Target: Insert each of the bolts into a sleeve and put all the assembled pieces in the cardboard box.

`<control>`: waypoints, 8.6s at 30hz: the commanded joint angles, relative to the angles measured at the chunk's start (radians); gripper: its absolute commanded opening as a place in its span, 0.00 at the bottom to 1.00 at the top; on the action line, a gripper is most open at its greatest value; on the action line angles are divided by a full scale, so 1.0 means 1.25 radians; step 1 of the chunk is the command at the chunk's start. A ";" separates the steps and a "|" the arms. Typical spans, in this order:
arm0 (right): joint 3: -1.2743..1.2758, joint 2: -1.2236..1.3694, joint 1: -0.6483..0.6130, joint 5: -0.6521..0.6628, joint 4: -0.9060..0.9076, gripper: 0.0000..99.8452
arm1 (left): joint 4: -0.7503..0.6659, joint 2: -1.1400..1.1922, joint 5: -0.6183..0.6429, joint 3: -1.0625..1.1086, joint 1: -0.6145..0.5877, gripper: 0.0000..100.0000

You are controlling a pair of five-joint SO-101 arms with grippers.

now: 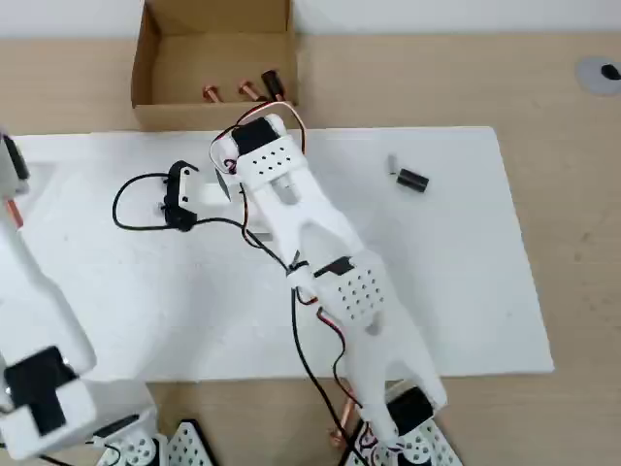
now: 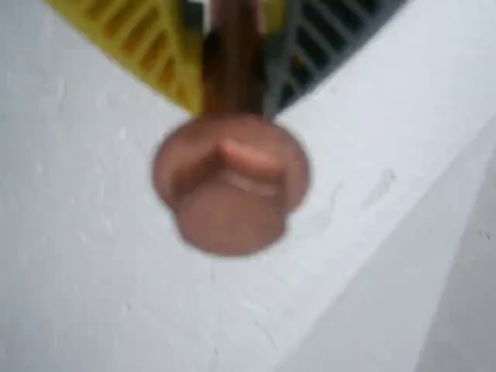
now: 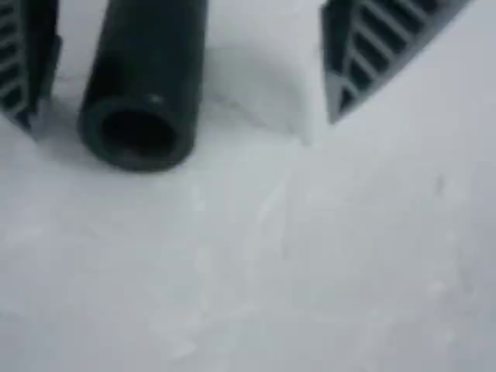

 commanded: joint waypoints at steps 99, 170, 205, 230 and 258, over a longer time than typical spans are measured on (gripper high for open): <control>1.615 -1.784 -0.261 -0.815 -1.057 0.01 | -0.559 -1.061 0.366 0.831 0.657 0.01; 1.618 -1.785 -0.261 -0.816 -1.052 0.01 | -0.489 -1.060 0.156 0.926 0.792 0.04; 1.120 -1.224 0.024 -0.919 -1.046 0.01 | 0.015 -0.720 0.124 0.372 0.573 0.13; -0.261 0.143 0.132 -0.818 -0.943 0.01 | 0.012 -0.727 0.167 0.619 0.571 0.06; -0.568 -0.104 0.098 -0.709 -0.319 0.08 | -0.028 -0.727 0.172 0.667 0.147 0.06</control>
